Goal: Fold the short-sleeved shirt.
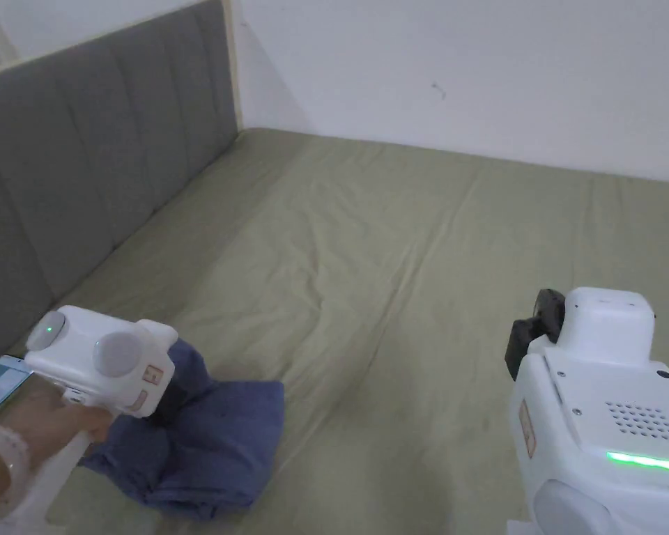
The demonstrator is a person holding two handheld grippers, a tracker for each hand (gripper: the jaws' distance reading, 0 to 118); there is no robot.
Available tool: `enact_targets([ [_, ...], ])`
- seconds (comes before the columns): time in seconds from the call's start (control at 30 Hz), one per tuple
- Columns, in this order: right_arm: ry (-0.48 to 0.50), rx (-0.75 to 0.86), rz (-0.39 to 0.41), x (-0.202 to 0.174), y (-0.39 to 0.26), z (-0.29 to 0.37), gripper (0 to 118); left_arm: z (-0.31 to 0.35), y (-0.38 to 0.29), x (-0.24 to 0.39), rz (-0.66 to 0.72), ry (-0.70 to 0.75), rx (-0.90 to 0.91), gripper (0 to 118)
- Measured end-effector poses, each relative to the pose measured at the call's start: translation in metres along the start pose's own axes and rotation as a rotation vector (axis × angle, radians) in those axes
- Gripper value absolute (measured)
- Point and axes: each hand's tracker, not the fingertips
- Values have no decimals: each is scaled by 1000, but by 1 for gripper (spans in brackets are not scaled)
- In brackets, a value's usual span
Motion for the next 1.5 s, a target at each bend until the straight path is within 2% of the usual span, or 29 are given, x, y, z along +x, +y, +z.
enact_targets([
  [0.13, 23, -42, -34, -12, -10, -9, 1, 0, -7, -22, -33, 108, 27, 25],
  [0.2, 27, -53, -17, -19, -14, -13, 1, 1, -9, -29, -52, 207, 33, 25],
  [0.27, 34, -73, 0, -25, -18, -18, 1, 1, -13, -37, -57, 218, 51, 26],
  [0.3, 53, -77, -5, -28, -20, -20, 1, 0, -15, -40, -37, 220, 60, 33],
  [0.33, 64, -86, -1, -33, -22, -22, 1, 0, -17, -45, -10, 218, 77, 47],
  [0.37, 76, -91, 11, -37, -24, -23, 1, 2, -19, -48, 9, 250, 95, 67],
  [0.47, 97, -101, 37, -48, -30, -27, 1, 13, -24, -56, 59, 284, 155, 103],
  [0.63, 132, -126, 37, -55, -35, -29, 1, 45, -27, -55, 175, 173, 270, 104],
  [0.7, 143, -129, 28, -53, -35, -29, 1, 56, -27, -47, 209, 154, 298, 97],
  [0.73, 143, -131, 27, -51, -34, -28, 1, 61, -26, -44, 212, 119, 319, 82],
  [0.77, 144, -127, 23, -49, -34, -26, 1, 69, -25, -37, 210, 81, 347, 45],
  [0.8, 145, -131, 21, -46, -33, -25, 1, 76, -25, -30, 210, 58, 357, 14],
  [0.83, 145, -137, 16, -43, -31, -25, 1, 81, -25, -18, 223, 44, 371, 5],
  [0.9, 140, -140, 3, -35, -30, -22, 1, 92, -25, 4, 209, 25, 419, 0],
  [1.0, 129, -143, -18, -19, -27, -17, 1, 110, -27, 47, 206, 3, 457, 0],
  [1.1, 121, -143, -10, -1, -22, -9, 1, 127, -28, 92, 283, -46, 572, 0],
  [1.23, 83, -119, -9, 33, -14, 7, 1, 148, -21, 156, 196, -19, 652, 0],
  [1.5, -51, -78, -64, 119, 8, 29, 1, 189, -6, 264, 80, -48, 824, 0],
])
